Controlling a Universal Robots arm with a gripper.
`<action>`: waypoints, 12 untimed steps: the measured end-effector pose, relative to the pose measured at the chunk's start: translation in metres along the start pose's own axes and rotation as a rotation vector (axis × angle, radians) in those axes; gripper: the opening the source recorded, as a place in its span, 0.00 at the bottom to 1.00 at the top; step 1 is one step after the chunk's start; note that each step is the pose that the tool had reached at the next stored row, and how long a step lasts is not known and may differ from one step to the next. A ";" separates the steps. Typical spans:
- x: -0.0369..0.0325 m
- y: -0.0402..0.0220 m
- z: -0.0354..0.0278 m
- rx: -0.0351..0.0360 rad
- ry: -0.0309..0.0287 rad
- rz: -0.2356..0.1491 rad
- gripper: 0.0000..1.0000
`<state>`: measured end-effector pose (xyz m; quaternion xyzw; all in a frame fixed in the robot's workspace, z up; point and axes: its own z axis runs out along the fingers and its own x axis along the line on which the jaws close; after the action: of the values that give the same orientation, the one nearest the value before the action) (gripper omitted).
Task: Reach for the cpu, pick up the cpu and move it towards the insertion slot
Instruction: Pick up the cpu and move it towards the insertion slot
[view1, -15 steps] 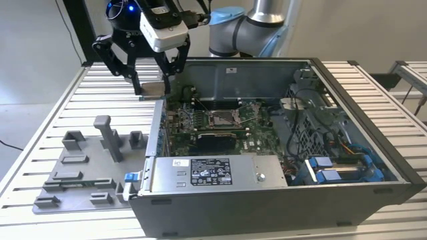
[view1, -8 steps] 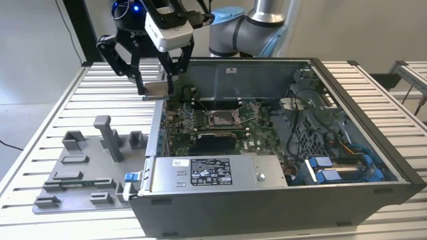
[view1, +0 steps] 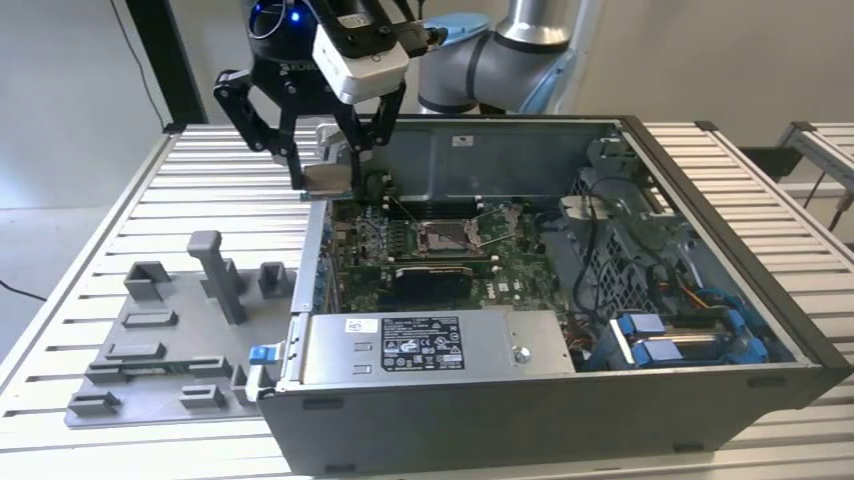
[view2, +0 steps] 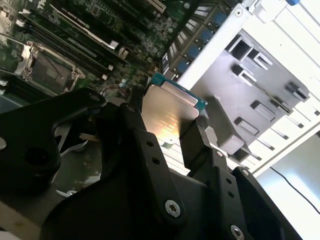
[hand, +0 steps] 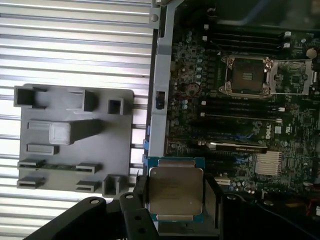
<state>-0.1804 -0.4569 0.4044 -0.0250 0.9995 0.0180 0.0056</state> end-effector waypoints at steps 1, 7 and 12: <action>-0.0011 -0.0001 0.0000 0.0000 0.0000 0.000 0.00; -0.0077 -0.0004 0.0000 0.0001 0.0001 0.000 0.00; -0.0134 -0.0007 0.0001 -0.0001 0.0000 0.000 0.00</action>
<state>-0.1669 -0.4569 0.4043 -0.0250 0.9995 0.0180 0.0056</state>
